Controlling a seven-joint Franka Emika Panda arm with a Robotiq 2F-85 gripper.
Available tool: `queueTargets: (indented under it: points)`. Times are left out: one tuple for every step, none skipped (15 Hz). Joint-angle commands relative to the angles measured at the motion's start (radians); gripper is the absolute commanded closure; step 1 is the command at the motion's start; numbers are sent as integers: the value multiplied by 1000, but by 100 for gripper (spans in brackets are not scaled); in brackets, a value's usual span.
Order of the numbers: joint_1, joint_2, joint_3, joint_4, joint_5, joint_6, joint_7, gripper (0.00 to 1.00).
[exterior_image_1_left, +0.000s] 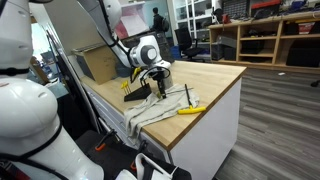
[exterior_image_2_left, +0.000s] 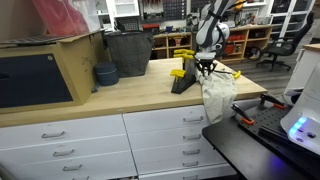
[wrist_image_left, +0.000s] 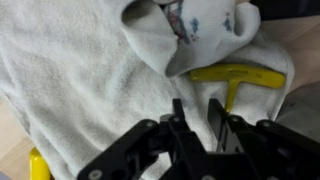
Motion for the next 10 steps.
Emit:
queueTargets:
  points:
    - [44, -35, -24, -48, -9, 73, 19, 98]
    - [48, -39, -27, -55, -3, 86, 17, 57]
    - [52, -42, -31, -61, -3, 98, 17, 59]
    - [54, -43, -33, -65, 0, 108, 16, 58]
    - [57, -43, -36, -64, 1, 111, 18, 53]
    - [57, -44, -38, -65, 3, 113, 17, 45]
    - [56, -47, -39, -66, 6, 111, 14, 38]
    - [54, -53, -38, -71, 11, 111, 10, 30]
    - [52, -58, -37, -74, 14, 114, 9, 23]
    - [50, -62, -34, -74, 18, 111, 7, 16]
